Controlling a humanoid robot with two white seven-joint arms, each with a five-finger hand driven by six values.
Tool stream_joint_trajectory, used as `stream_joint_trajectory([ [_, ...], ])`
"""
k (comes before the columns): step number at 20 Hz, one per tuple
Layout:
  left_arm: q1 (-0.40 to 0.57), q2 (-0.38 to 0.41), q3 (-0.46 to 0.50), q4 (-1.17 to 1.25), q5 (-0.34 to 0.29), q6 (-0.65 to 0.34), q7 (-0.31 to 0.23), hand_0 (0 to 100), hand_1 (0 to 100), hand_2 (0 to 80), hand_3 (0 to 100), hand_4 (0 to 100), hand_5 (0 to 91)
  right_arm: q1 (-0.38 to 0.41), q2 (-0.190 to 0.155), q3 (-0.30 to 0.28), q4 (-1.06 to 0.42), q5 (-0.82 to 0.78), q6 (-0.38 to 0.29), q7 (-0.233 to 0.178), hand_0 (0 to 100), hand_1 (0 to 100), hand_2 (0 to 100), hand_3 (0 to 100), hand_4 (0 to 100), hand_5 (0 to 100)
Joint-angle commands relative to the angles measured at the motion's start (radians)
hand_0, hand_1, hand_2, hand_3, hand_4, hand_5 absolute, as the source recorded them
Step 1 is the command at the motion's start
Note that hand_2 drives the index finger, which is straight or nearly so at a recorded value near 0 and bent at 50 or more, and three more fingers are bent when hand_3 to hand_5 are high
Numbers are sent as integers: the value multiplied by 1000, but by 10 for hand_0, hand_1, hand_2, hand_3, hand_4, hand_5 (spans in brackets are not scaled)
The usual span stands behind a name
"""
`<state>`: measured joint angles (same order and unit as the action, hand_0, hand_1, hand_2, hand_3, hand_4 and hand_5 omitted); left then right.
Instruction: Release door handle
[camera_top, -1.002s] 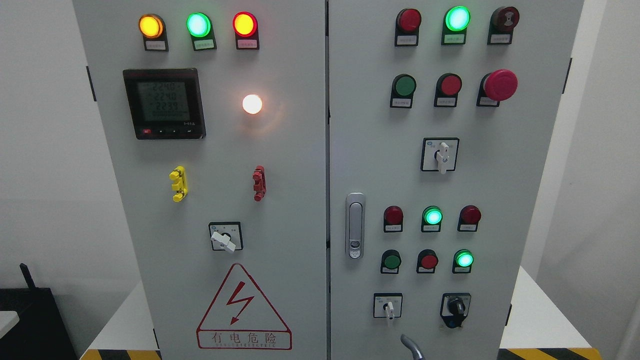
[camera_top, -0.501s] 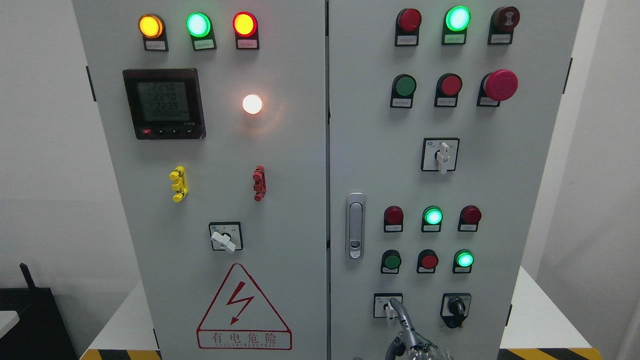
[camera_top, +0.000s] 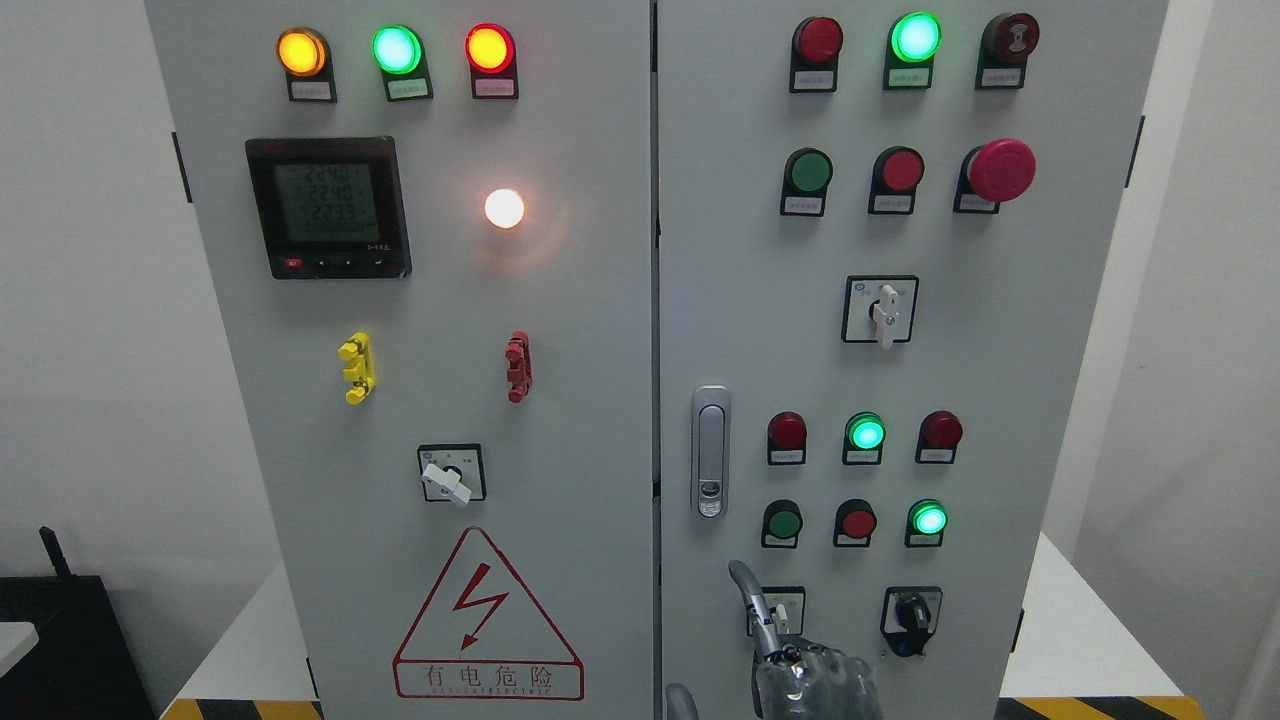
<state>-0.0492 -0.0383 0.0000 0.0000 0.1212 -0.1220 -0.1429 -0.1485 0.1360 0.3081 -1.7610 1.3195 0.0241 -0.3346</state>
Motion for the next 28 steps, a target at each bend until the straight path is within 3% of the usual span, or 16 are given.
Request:
stream_joint_trajectory([
  [1,0,0,11,17,0,-1,0,120,389,0,0,0,0,-91,4,23,126,93,23,8,297,308,0,1000,1000,996],
  [14,0,0,11,17,0,1,0,120,389,0,0,0,0,-129,4,11,155,112,88,9,310,307,0,1000,1000,997],
  [18,0,0,11,17,0,1,0,120,389,0,0,0,0,-137,4,6,156,112,93,31,312,307,0,1000,1000,997],
  [28,0,0,11,17,0,1,0,120,389,0,0,0,0,-154,4,-10,160,112,93,32,318,304,0,1000,1000,997],
])
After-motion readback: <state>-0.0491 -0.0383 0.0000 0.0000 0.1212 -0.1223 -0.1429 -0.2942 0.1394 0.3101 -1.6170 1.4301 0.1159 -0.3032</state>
